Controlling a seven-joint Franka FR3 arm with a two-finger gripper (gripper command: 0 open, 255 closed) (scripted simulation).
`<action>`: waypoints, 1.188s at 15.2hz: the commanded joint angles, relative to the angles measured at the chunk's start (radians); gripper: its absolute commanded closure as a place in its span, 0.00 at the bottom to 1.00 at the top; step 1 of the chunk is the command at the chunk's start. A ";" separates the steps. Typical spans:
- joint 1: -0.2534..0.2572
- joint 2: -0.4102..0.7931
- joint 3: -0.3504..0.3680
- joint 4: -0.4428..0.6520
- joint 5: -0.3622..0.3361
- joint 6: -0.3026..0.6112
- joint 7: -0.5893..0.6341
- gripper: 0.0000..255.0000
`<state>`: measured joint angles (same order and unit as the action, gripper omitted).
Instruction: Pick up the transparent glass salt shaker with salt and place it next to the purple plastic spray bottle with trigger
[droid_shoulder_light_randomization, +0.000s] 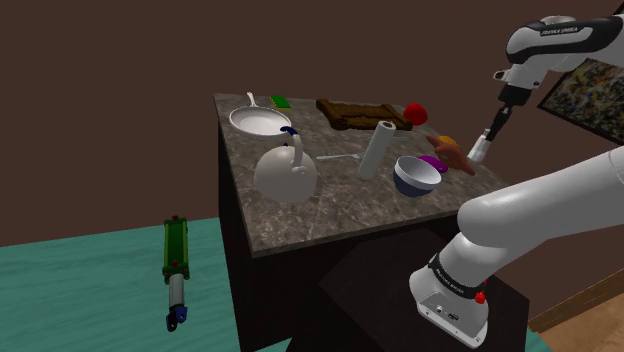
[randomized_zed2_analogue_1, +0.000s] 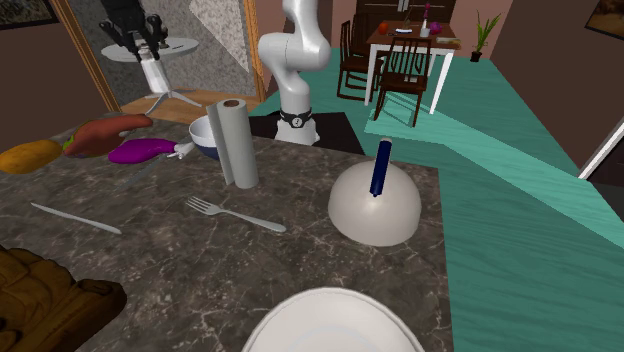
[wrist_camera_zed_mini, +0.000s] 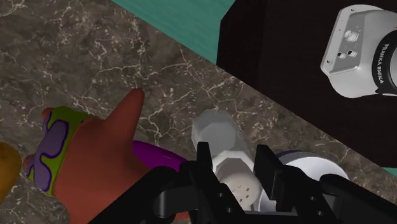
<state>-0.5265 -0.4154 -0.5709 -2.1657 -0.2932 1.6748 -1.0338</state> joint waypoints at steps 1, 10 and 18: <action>-0.001 0.003 -0.006 -0.023 -0.003 0.026 0.001 1.00; -0.004 0.024 -0.032 -0.125 -0.012 0.150 0.007 1.00; -0.004 0.062 -0.060 -0.204 -0.014 0.265 0.006 1.00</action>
<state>-0.5309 -0.3600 -0.6268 -2.3602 -0.3082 1.9232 -1.0271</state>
